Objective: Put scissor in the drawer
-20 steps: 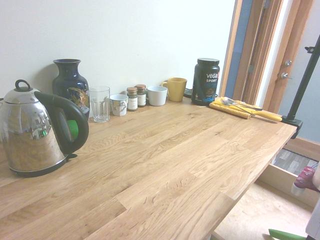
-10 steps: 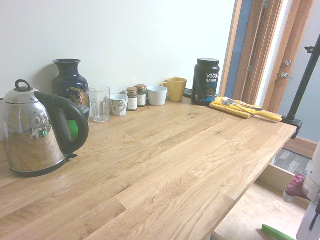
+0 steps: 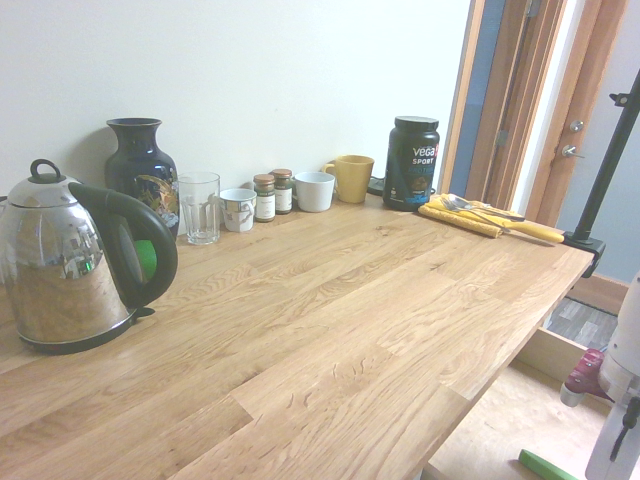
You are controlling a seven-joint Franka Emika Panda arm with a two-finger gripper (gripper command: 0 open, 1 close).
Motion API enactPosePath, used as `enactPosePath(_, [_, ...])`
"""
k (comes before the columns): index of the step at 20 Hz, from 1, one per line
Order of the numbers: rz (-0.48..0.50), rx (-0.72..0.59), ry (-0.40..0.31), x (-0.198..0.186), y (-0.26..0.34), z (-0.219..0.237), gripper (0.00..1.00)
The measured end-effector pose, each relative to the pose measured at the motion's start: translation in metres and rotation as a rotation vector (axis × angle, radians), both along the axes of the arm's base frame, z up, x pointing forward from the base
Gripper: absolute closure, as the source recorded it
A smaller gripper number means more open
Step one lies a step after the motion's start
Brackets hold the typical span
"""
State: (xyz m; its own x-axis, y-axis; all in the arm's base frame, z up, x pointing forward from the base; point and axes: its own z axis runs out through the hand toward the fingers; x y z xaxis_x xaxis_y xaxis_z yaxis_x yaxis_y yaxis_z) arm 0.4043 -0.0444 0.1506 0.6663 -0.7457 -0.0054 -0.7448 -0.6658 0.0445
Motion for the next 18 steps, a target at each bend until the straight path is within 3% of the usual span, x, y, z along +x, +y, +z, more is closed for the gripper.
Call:
enactPosePath(7, [-0.002, -0.007, -0.02, -0.001, -0.002, 0.011, 0.0])
enactPosePath(18, [0.01, -0.015, -0.085, -0.008, -0.009, 0.1, 0.0])
